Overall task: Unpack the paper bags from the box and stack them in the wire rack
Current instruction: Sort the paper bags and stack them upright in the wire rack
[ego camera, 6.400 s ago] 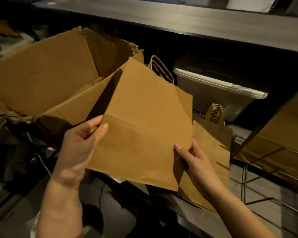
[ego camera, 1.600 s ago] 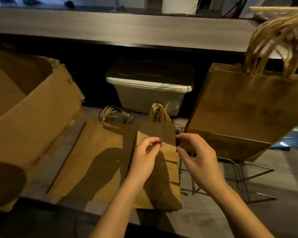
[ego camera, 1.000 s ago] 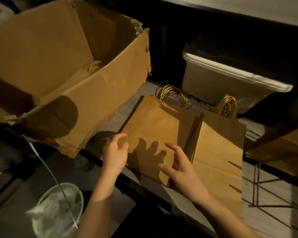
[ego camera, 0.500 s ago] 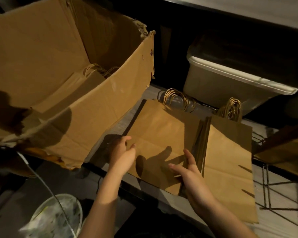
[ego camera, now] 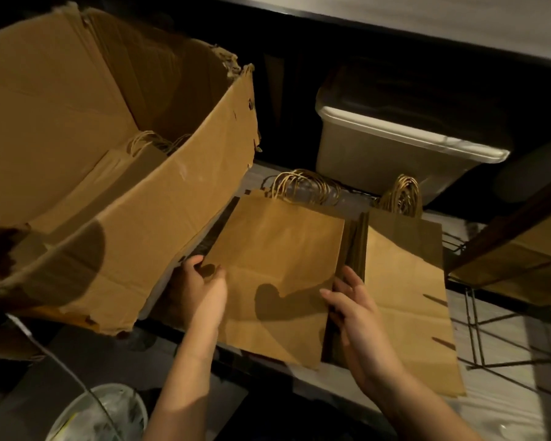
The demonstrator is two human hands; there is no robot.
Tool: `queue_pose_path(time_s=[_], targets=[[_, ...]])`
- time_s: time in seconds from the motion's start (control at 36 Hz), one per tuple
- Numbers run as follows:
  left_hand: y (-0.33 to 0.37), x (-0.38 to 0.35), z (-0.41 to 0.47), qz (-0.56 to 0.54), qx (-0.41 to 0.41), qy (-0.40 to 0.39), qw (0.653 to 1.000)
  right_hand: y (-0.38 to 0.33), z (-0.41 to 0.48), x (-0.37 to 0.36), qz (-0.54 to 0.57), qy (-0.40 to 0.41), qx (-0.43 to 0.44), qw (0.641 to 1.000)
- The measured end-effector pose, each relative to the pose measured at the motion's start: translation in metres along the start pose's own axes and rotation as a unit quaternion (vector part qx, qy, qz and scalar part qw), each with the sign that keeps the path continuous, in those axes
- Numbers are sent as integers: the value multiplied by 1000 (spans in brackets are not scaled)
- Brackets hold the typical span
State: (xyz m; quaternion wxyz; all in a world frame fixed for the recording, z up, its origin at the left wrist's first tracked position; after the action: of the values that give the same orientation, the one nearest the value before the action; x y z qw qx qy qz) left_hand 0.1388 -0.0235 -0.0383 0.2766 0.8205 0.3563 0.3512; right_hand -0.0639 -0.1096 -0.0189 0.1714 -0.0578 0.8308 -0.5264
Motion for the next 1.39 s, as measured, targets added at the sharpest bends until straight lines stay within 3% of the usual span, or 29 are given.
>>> queue_pose_path(time_s=[0.08, 0.25, 0.61, 0.78, 0.97, 1.19, 1.39], targets=[[-4, -2, -1, -48, 33, -6, 998, -15, -6, 3, -37, -11, 46, 998], [-4, -16, -12, -178, 90, -109, 974, -52, -15, 20, -95, -18, 125, 987], [33, -52, -59, -278, 68, -188, 939, -119, -26, 67, -119, 19, 254, 960], [56, -74, -93, -279, 26, -225, 933, -142, -31, 101, -109, 69, 305, 944], [92, -117, -143, -249, -81, -263, 929, -172, -34, 156, -95, 142, 351, 921], [128, -159, -204, -238, -176, -305, 905, -212, -37, 204, -128, 239, 445, 854], [148, -182, -242, -238, -243, -339, 877, -238, -35, 240, -141, 262, 508, 809]])
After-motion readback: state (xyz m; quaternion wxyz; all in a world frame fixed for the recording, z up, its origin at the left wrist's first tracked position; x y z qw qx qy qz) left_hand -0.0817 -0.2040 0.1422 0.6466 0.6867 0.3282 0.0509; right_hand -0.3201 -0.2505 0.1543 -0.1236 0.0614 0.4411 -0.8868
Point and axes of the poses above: each hand's wrist, its own z-axis towards the middle knuckle, its own x-axis out of the back of the hand, y = z × x, the point moved 5 cm from there along z, towards the middle knuckle, and after that the axes turned 9 degrees about x, right-handed, at the moved point
